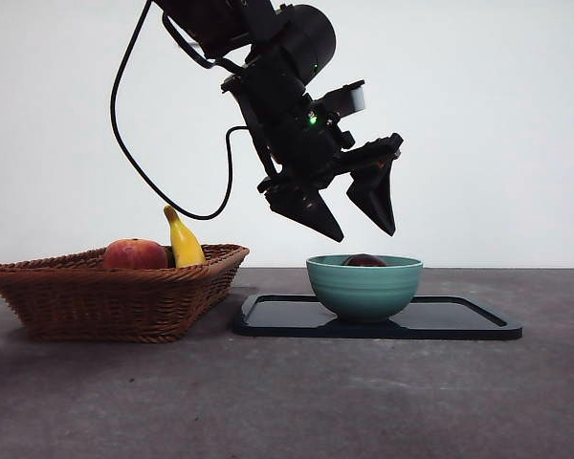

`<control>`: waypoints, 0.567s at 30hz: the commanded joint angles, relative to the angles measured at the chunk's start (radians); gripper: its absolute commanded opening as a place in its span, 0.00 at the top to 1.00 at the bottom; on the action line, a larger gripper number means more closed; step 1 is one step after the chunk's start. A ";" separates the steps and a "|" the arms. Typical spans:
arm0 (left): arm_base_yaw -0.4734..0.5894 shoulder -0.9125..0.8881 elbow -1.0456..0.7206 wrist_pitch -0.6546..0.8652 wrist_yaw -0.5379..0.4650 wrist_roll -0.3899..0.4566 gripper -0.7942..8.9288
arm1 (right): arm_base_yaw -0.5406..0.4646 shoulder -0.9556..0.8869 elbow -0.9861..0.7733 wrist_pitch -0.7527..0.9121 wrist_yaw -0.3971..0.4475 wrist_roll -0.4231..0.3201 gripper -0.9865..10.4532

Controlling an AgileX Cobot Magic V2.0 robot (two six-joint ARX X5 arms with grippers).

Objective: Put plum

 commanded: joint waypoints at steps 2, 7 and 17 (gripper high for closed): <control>-0.014 0.034 0.029 0.003 0.003 0.020 0.54 | 0.005 0.005 0.007 0.004 -0.002 -0.011 0.74; -0.017 0.044 0.029 0.002 0.003 0.020 0.54 | 0.005 0.005 0.007 0.003 -0.002 -0.011 0.74; -0.020 0.100 0.029 -0.004 0.003 0.020 0.54 | 0.005 0.005 0.007 0.004 -0.002 -0.027 0.74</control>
